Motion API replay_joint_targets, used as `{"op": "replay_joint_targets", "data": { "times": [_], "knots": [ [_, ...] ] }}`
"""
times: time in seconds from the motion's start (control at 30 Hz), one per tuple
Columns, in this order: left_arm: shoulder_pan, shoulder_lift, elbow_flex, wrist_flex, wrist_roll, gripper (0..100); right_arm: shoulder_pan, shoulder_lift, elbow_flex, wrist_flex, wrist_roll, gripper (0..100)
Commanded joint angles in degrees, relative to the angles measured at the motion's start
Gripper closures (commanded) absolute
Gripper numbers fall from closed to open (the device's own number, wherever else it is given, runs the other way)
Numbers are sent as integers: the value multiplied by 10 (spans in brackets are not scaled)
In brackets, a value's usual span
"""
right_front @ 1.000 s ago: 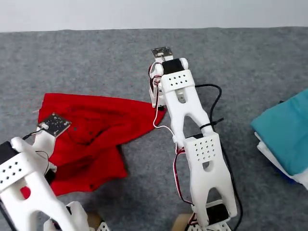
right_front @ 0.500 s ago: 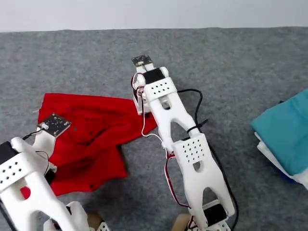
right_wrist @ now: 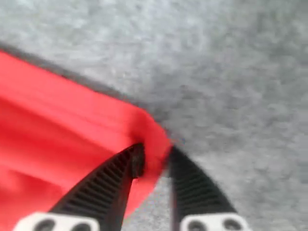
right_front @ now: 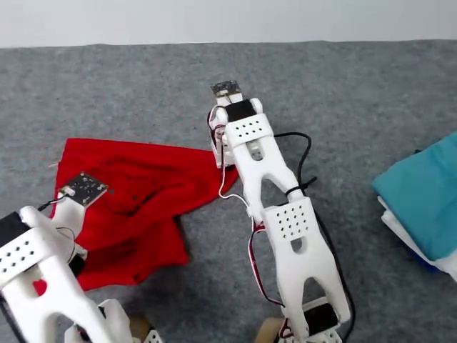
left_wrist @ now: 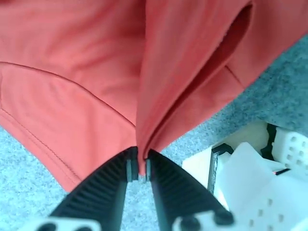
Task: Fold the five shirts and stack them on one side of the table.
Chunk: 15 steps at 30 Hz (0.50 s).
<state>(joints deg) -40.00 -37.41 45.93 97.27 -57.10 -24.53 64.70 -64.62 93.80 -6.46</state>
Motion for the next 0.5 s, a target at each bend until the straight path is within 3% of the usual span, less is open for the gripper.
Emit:
{"op": "replay_joint_targets", "data": {
  "times": [0.0,0.2,0.3,0.47],
  "knots": [
    [-4,-14,-6,-9,-5,998,5,-10,-66,21,-1,988],
    [-4,-14,-47,-5,-3,998,44,-10,-229,88,27,988],
    [-1,-14,-95,-5,37,998,71,-15,-307,89,52,989],
    [-1,-14,-187,-9,91,998,104,-93,-299,89,62,989]
  ]
}}
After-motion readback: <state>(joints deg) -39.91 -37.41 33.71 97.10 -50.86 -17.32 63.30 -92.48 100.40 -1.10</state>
